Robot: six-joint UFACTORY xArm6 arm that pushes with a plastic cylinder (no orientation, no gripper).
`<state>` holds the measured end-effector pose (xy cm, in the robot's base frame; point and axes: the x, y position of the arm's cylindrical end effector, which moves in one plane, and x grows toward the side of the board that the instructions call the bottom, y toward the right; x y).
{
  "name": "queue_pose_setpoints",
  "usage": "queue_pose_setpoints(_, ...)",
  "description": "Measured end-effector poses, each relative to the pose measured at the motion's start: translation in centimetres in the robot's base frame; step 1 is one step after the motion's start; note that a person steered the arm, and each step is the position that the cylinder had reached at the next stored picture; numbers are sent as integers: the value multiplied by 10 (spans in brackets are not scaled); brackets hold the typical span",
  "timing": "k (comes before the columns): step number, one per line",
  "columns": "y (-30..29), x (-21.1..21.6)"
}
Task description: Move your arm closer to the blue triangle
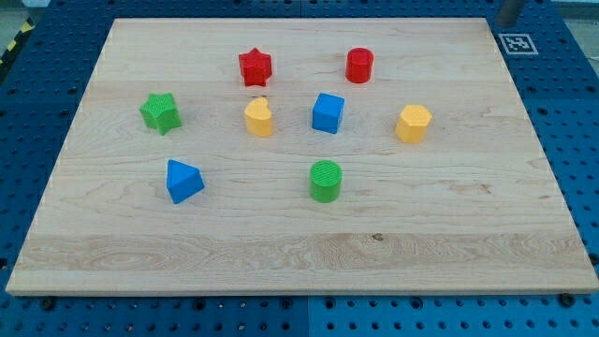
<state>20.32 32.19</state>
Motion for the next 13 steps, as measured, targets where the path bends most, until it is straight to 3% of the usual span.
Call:
queue_pose_setpoints(1,-2,1)
queue_pose_setpoints(2,-23,35)
queue_pose_setpoints(4,-39,161)
queue_pose_setpoints(6,-61,323)
queue_pose_setpoints(7,-116,384)
queue_pose_setpoints(8,-194,415)
queue_pose_setpoints(11,-454,402)
queue_pose_setpoints(12,-495,346)
queue_pose_setpoints(13,-499,328)
